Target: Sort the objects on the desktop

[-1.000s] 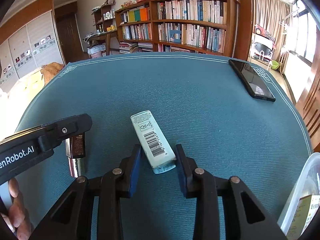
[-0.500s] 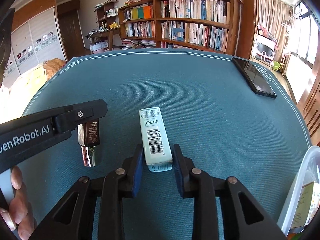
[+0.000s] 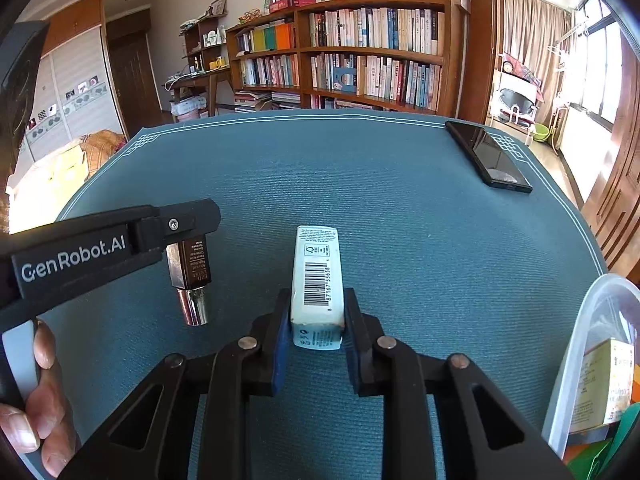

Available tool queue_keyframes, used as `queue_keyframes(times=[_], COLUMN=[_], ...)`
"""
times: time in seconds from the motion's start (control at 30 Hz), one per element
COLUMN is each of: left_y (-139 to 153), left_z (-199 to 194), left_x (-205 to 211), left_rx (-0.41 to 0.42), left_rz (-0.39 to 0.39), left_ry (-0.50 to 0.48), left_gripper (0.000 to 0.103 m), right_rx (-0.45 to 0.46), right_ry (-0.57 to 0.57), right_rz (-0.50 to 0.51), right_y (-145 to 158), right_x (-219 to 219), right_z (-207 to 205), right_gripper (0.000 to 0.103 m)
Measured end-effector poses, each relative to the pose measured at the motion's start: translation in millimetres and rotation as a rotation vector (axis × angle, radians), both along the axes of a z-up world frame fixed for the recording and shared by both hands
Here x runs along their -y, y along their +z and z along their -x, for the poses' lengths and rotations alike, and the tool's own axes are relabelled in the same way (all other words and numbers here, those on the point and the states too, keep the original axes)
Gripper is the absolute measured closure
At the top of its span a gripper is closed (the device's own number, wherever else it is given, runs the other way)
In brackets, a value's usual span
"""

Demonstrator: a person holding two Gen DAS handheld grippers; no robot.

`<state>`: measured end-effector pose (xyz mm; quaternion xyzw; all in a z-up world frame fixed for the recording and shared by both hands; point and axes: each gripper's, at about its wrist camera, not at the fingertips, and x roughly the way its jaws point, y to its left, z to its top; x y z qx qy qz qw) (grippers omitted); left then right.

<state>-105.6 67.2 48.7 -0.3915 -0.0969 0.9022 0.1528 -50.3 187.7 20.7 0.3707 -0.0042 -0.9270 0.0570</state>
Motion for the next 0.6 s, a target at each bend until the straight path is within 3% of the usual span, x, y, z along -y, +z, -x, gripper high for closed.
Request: queue_keyframes(times=[0.6], left_y=[13.5], left_z=[-23.2], left_x=[-47.8], left_rx=[-0.061], left_rz=[0.063], left_ry=[-0.113], left_gripper=[0.082], right_rx=[-0.131], right_ry=[-0.163], right_rz=[0.087], right_y=[42.7], right_x=[-63.8], right_z=[-68.3], right_gripper=[0.077])
